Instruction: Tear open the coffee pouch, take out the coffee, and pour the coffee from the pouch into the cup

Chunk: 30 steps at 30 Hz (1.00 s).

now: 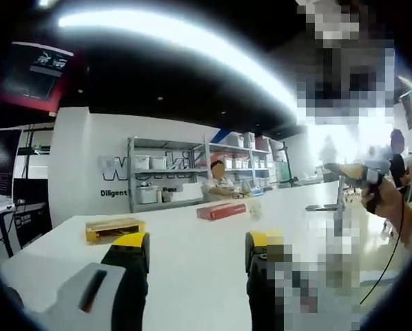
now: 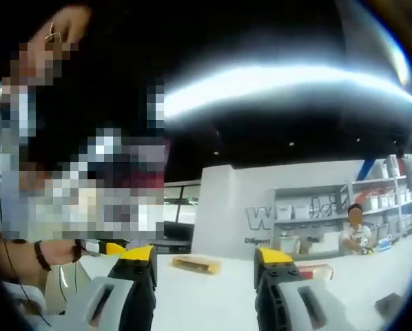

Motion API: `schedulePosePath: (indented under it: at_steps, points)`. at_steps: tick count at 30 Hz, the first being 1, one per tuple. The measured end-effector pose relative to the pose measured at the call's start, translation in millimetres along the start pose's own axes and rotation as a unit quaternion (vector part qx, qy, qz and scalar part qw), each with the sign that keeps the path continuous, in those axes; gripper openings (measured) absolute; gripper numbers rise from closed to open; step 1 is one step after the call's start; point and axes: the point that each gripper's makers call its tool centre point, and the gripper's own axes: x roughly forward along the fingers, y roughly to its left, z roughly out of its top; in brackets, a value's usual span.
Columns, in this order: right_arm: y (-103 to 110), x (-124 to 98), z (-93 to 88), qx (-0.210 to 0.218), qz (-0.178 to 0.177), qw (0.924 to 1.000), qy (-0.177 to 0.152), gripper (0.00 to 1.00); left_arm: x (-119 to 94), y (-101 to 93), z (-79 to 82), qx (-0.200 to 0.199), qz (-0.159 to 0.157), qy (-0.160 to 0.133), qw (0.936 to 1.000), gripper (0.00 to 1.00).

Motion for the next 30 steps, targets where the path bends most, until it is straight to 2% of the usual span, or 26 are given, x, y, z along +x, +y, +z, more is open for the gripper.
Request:
schedulePosePath:
  at_steps: [5,12,16,19,25,30]
  points:
    - [-2,-2,2.3,-0.004,-0.001,1.0,-0.002,0.56,15,10.5,-4.4,-0.009,0.003,0.012,0.9999,0.56]
    - [-1,-4,3.5,-0.009,0.003,0.9999,-0.004,0.54,32,14.3,-10.9,0.003,-0.002,0.027,0.9996,0.54]
    - [-2,-5,3.2,-0.012,0.002,0.9999,-0.002,0.54,39,18.1,-14.4,-0.003,-0.009,0.033,0.9994,0.53]
    - [-2,-6,5.9,-0.02,0.001,0.9998,-0.001,0.54,47,23.9,-17.9,-0.023,-0.016,0.041,0.9987,0.55]
    - [-10,-10,11.8,-0.022,-0.007,0.9997,-0.007,0.54,62,36.7,-18.6,-0.032,-0.012,0.042,0.9985,0.55]
    - [-11,-11,13.2,-0.02,-0.008,0.9997,-0.009,0.53,76,44.2,-19.8,-0.024,-0.01,0.042,0.9988,0.54]
